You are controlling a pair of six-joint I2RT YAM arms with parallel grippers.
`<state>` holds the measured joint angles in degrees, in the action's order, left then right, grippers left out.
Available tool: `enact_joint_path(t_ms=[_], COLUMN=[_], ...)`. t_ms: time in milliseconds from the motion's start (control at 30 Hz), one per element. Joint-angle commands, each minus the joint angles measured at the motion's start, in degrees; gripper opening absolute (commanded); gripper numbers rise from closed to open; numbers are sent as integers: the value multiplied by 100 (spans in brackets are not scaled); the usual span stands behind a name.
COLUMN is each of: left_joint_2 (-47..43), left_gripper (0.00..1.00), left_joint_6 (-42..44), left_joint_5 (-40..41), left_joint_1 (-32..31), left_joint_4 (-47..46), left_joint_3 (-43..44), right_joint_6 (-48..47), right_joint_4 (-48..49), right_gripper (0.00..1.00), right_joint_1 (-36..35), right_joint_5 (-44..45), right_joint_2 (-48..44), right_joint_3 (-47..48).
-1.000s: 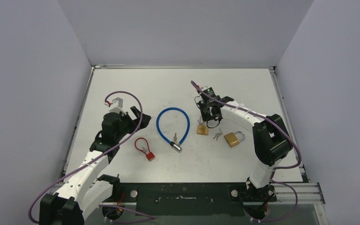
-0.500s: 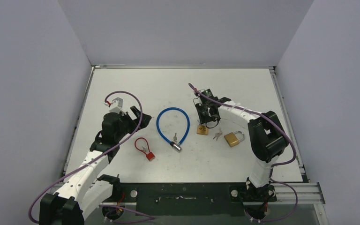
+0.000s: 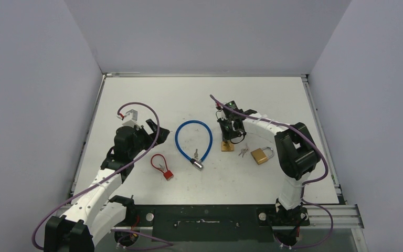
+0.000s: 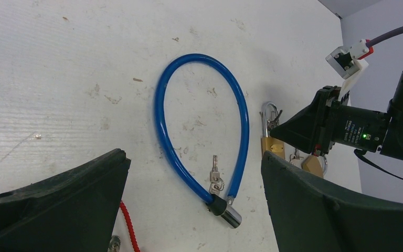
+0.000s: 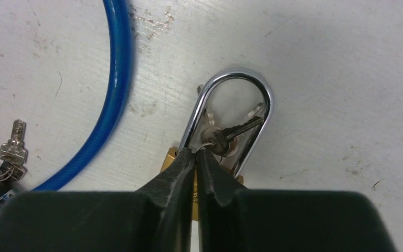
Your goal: Unlock with the key
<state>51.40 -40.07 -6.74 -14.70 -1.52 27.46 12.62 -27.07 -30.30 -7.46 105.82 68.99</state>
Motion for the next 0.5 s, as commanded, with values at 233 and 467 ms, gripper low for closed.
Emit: enact_joint_path(t_ms=[233,467], left_joint_2=[-60,-38], left_gripper=[95,95], left_joint_6=[-105,-473], left_joint_5=[-77,-245], left_joint_1=[-42,-92], left_joint_4=[-306,-323], left_joint_3=[-13,-66], right_joint_6=[77,361], right_joint_4=[-166,-148], right_gripper=[0,0], right_joint_1=[-2,-35], right_joint_5=[-10,-457], right_joint_2=[-466,-1388], right_joint_3=[322,66])
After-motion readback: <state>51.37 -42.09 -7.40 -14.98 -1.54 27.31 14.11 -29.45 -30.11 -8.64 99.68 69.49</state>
